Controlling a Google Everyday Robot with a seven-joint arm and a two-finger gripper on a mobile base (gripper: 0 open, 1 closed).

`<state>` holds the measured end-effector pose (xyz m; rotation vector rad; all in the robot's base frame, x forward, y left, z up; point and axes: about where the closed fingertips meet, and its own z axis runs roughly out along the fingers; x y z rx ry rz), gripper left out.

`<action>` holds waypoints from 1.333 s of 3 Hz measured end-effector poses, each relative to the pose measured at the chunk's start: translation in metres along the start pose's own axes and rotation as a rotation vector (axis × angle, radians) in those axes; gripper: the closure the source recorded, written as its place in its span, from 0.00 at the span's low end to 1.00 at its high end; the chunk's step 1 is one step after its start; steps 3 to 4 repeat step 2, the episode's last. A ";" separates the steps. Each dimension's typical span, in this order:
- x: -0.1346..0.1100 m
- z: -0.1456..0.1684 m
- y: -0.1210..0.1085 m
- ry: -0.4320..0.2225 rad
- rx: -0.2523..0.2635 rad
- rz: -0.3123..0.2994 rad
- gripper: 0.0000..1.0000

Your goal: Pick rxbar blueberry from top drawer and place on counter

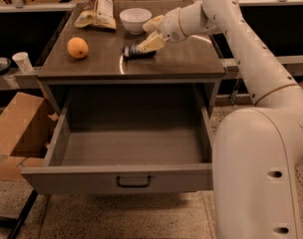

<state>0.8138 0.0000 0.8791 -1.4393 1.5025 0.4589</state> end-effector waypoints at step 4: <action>0.004 -0.017 -0.008 -0.020 0.059 0.008 0.00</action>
Offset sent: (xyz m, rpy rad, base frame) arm -0.0048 -0.0418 0.0162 0.0598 -0.0684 -0.0999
